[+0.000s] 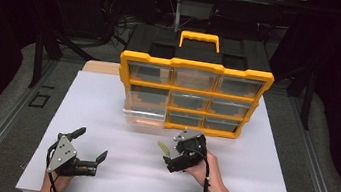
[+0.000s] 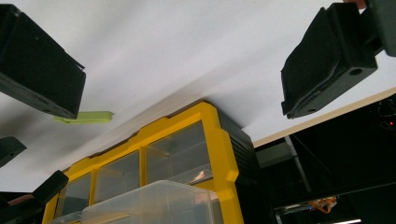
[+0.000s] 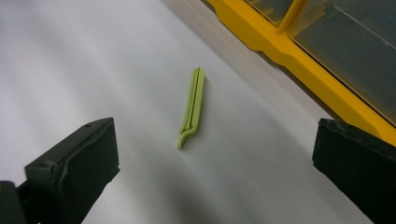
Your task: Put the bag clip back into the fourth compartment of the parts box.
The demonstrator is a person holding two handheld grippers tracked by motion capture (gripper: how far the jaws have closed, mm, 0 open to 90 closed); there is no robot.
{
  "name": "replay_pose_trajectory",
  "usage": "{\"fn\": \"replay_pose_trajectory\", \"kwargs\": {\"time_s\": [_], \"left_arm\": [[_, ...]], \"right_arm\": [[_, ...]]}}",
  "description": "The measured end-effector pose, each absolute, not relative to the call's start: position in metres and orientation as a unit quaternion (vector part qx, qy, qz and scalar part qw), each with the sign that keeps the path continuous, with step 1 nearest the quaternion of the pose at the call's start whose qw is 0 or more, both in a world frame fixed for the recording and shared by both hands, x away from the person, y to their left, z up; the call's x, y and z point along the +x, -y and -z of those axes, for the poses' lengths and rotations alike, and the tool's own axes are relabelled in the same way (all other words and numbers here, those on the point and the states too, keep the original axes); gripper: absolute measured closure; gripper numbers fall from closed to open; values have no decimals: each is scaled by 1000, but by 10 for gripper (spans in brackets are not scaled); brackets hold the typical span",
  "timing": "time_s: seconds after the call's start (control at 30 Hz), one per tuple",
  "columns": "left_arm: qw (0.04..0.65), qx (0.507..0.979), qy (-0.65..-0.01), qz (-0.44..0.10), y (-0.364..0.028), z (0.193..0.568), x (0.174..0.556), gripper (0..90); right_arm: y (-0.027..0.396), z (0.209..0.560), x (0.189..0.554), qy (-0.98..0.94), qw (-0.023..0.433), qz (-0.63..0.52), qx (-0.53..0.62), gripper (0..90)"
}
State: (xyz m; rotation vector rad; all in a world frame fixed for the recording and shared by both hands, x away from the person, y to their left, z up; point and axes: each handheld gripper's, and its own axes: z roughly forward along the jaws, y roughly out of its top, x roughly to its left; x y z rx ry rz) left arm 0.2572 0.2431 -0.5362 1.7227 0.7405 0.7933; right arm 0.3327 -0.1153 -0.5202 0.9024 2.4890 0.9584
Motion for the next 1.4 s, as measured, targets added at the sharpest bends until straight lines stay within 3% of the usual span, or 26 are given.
{"fn": "replay_pose_trajectory", "kwargs": {"time_s": [0.4,0.63,0.97,1.2,1.4], "left_arm": [[527,719,-311,-330,-243,536,257,1],[524,722,-307,-330,-242,536,257,1],[525,722,-308,-330,-242,536,257,1],[524,723,-306,-330,-242,536,256,1],[524,723,-306,-330,-242,536,256,1]], "right_arm": [[101,522,340,-880,163,-316,314,88],[92,525,339,-886,184,-295,306,254],[80,531,340,-896,167,-280,302,550],[74,538,342,-900,167,-261,307,669],[72,541,346,-898,161,-257,318,714]]}}
